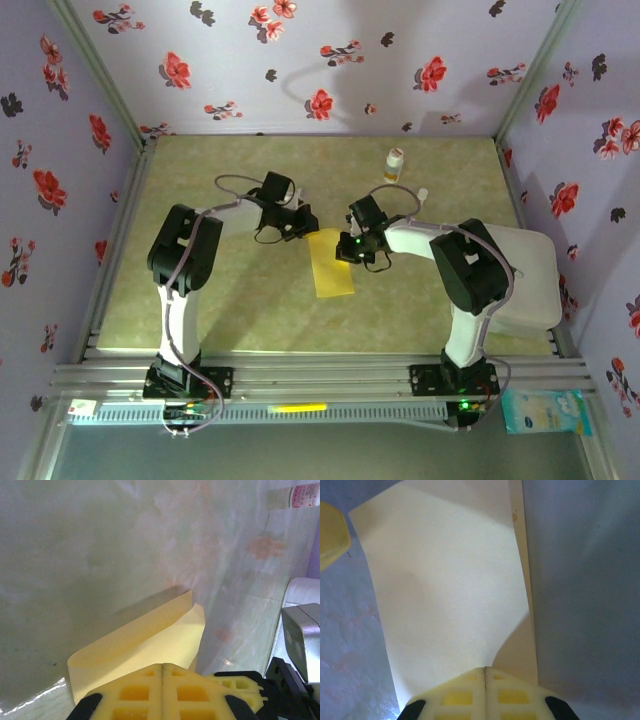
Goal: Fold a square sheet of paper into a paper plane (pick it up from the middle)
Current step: First fold the square sheet of paper in half at the center of the table.
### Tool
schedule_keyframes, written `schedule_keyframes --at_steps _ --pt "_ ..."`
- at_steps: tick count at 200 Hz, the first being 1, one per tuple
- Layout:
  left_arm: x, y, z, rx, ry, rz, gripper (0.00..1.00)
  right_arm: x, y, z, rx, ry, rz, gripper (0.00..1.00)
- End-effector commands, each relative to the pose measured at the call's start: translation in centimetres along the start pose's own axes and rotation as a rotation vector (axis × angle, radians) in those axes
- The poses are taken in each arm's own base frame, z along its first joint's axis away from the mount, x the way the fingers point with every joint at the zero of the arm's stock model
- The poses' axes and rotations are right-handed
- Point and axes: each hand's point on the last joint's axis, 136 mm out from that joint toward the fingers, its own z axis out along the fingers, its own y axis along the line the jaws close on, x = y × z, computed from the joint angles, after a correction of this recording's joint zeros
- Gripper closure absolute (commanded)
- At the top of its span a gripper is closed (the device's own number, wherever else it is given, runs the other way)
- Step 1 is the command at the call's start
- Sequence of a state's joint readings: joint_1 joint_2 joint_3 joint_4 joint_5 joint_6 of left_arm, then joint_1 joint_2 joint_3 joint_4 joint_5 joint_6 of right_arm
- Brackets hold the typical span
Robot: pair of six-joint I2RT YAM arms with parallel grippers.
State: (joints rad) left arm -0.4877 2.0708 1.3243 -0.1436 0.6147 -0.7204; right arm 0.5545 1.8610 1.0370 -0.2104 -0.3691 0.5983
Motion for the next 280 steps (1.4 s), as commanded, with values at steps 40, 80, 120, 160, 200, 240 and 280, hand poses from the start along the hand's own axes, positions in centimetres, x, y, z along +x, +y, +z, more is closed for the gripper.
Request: schedule_keyframes --at_steps 40,80,120,160,200,240,280 --pt "-0.1 4.6 1.4 -0.082 0.031 -0.052 0.98 3.9 -4.7 1.5 0.151 0.119 0.075 1.00" --pt "-1.9 5.7 0.7 -0.129 -0.022 -0.073 0.98 4.0 -4.7 1.5 0.152 0.118 0.075 1.00" --pt "-3.2 6.7 0.2 -0.171 -0.048 -0.106 0.98 4.0 -4.8 1.6 0.152 0.120 0.073 1.00" --pt "-4.0 5.0 -1.0 -0.154 -0.069 -0.088 0.98 4.0 -4.7 1.5 0.152 0.119 0.072 1.00" --pt "-4.9 0.6 -4.1 -0.093 -0.130 -0.026 0.95 3.8 -4.5 1.5 0.144 0.114 0.075 1.00" --pt "-1.6 -2.6 -3.7 -0.001 -0.025 0.033 0.94 3.6 -4.5 1.4 0.150 0.106 0.078 1.00" --pt "3.2 -2.6 -1.7 0.015 0.099 0.048 0.95 3.8 -4.6 1.4 0.153 0.109 0.079 1.00"
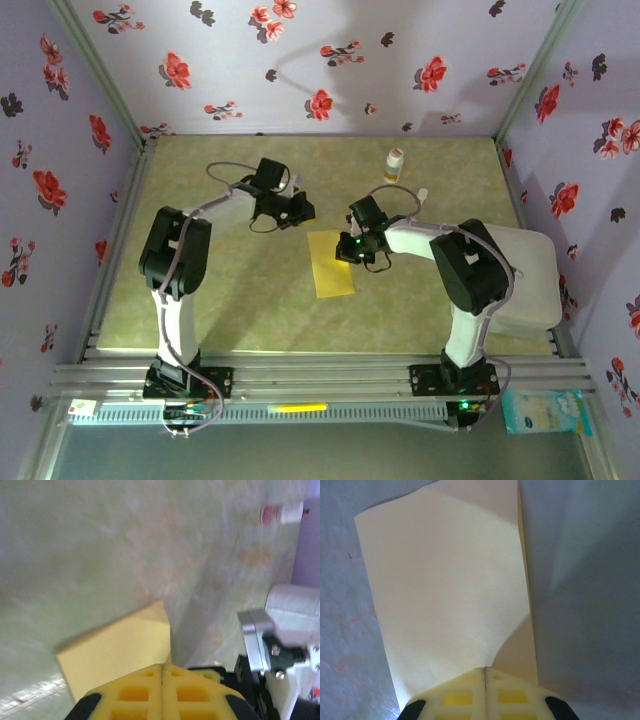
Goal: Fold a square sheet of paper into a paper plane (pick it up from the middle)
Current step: First fold the square sheet of paper in half at the center of the table.
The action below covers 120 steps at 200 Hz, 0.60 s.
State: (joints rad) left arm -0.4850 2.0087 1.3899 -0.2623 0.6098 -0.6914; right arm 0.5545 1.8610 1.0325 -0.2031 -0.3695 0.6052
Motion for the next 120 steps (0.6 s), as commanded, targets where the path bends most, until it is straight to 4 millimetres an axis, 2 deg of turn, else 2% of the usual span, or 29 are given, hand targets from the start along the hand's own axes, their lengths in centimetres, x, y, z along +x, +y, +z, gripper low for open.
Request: schedule_keyframes --at_steps 1,34,59,99,120 --pt "3.9 0.0 0.8 0.017 0.110 0.016 0.95 3.7 -4.6 1.4 0.155 0.110 0.072 1.00" --pt "5.7 2.0 2.1 0.005 0.127 -0.030 0.95 3.7 -4.6 1.4 0.155 0.108 0.075 1.00" --pt "6.2 4.0 2.8 -0.045 0.123 -0.044 0.95 3.7 -4.7 1.5 0.157 0.110 0.076 1.00" --pt "4.2 6.7 2.5 -0.109 0.028 -0.139 0.95 3.8 -4.8 1.5 0.158 0.111 0.080 1.00" --pt "3.0 7.2 1.9 -0.117 -0.019 -0.168 0.95 3.9 -4.9 1.6 0.157 0.112 0.081 1.00"
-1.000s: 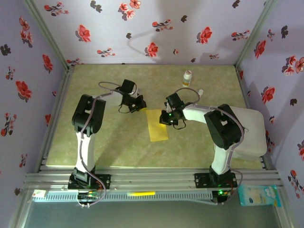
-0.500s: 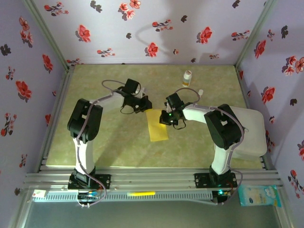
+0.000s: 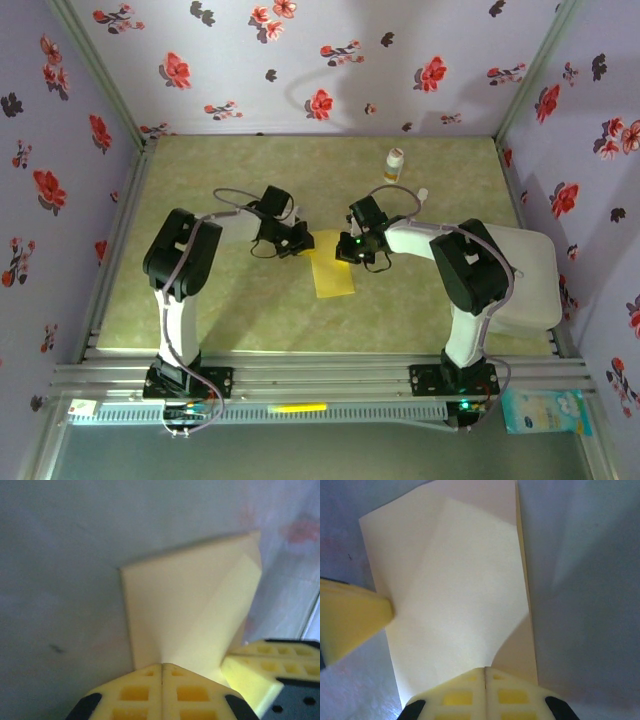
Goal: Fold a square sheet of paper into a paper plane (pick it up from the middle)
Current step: First fold the square sheet of paper in half at the center of the table.
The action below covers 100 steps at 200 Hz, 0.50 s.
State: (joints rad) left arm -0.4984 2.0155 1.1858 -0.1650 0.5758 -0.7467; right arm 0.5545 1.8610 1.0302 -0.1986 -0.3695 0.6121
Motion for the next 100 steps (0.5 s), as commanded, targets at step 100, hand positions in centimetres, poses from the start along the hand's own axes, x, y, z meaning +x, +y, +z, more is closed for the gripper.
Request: schedule_keyframes --at_steps 100 --pt "-3.5 -3.1 -2.8 0.092 -0.142 0.015 0.94 3.9 -4.9 1.6 0.160 0.114 0.073 1.00"
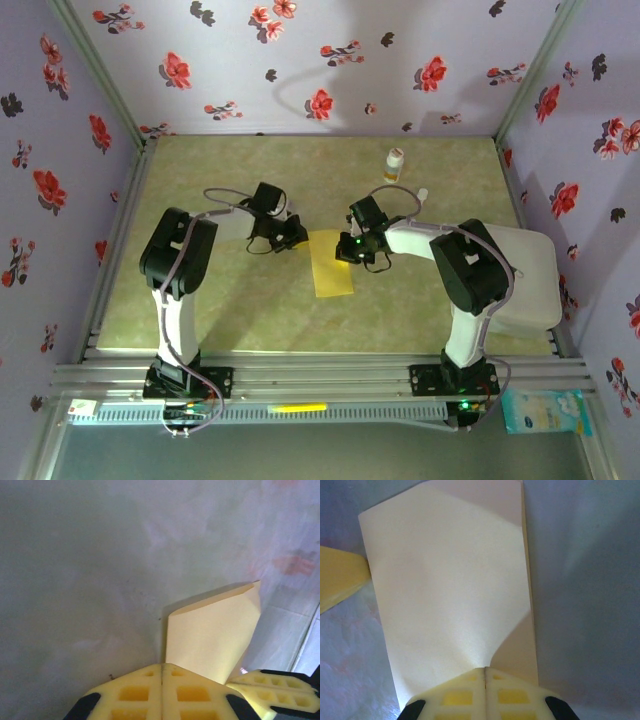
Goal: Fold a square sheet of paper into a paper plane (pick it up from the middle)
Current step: First fold the square sheet of paper in half at the center of the table.
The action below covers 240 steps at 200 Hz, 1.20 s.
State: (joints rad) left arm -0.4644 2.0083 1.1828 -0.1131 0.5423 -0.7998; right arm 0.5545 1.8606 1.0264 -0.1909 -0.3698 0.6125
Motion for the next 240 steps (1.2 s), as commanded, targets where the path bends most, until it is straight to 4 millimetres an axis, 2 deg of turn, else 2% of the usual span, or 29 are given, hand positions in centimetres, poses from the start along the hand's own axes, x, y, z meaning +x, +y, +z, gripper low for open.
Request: schedule_keyframes --at_steps 1,22,50,70,99,156,199,215,240 --pt "-1.1 -3.7 -1.8 0.095 -0.059 0.062 0.94 3.9 -4.9 1.5 0.163 0.115 0.075 1.00" --pt "-0.4 -4.8 -1.1 0.132 -0.029 0.089 0.94 3.9 -4.9 1.5 0.164 0.117 0.075 1.00" --pt "0.6 -5.2 0.5 0.167 0.032 0.099 0.95 3.9 -4.9 1.6 0.164 0.119 0.078 1.00" --pt "1.0 -4.4 1.6 0.157 0.060 0.086 0.95 3.9 -4.9 1.6 0.164 0.118 0.077 1.00" --pt "0.0 -2.3 2.4 0.105 0.036 0.056 0.95 3.9 -4.9 1.6 0.164 0.120 0.077 1.00" --pt "-3.7 0.1 2.1 0.038 -0.065 -0.018 0.98 4.0 -5.0 1.6 0.163 0.122 0.074 1.00" --pt "-5.9 0.0 1.4 0.048 -0.122 -0.079 0.98 3.9 -4.9 1.6 0.162 0.121 0.070 1.00" --pt "-6.0 -0.6 1.1 0.055 -0.119 -0.069 0.98 3.9 -4.9 1.7 0.162 0.122 0.072 1.00" --pt "-5.5 -2.3 -0.7 0.069 -0.134 -0.021 0.95 3.8 -4.9 1.6 0.162 0.118 0.072 1.00"
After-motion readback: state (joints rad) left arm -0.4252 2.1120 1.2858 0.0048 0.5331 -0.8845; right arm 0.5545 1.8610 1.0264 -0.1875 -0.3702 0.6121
